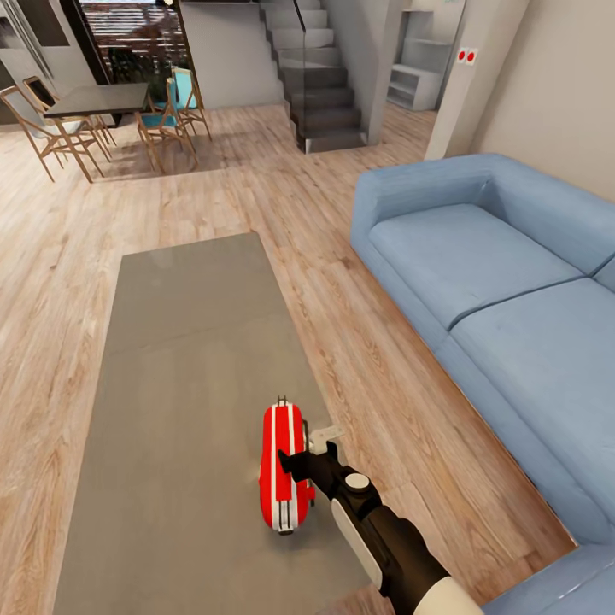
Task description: Turn on the radio receiver that's on the table in the living room.
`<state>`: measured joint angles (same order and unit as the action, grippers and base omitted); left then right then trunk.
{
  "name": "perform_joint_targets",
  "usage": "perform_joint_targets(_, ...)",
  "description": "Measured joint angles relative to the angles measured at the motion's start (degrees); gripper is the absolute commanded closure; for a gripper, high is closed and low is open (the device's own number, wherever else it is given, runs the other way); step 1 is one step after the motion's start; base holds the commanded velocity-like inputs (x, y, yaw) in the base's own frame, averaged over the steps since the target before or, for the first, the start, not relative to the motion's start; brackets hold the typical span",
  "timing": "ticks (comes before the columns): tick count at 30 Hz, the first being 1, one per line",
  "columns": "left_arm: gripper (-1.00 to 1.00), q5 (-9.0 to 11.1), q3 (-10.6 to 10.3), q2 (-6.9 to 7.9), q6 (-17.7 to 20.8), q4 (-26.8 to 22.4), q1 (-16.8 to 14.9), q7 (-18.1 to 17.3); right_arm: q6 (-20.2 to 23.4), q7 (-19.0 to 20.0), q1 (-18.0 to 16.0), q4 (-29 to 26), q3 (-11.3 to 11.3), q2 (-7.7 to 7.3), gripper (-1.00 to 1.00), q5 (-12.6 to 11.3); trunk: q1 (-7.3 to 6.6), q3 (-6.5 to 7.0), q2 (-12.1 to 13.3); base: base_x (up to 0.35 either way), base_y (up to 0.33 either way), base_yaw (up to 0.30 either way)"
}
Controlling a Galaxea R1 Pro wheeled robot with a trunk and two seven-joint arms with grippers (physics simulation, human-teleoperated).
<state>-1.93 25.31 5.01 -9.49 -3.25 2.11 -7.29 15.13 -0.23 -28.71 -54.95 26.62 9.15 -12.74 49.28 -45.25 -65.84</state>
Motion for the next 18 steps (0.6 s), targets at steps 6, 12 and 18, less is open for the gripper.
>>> perform_joint_targets(6, -1.0, 0.02, 0.0, 0.0, 0.0, -0.01, 0.0, 0.0, 0.06, -0.13, 0.02, -0.06, 1.41, 0.06, -1.0, 0.52, 0.01, 0.0, 0.0, 0.0, 0.0, 0.0)
perform_joint_targets(12, -1.0, 0.03, 0.0, 0.0, 0.0, -0.01, 0.0, 0.0, 0.08, -0.12, 0.04, -1.12, 4.31, 0.08, -1.0, 0.24, 0.01, 0.0, 0.0, 0.0, 0.0, 0.0)
perform_joint_targets(18, -1.0, 0.01, 0.0, 0.0, 0.0, -0.01, 0.0, 0.0, 0.05, -0.07, 0.0, -1.44, 5.08, 0.16, -1.0, -1.83, 0.01, 0.0, 0.0, 0.0, 0.0, 0.0)
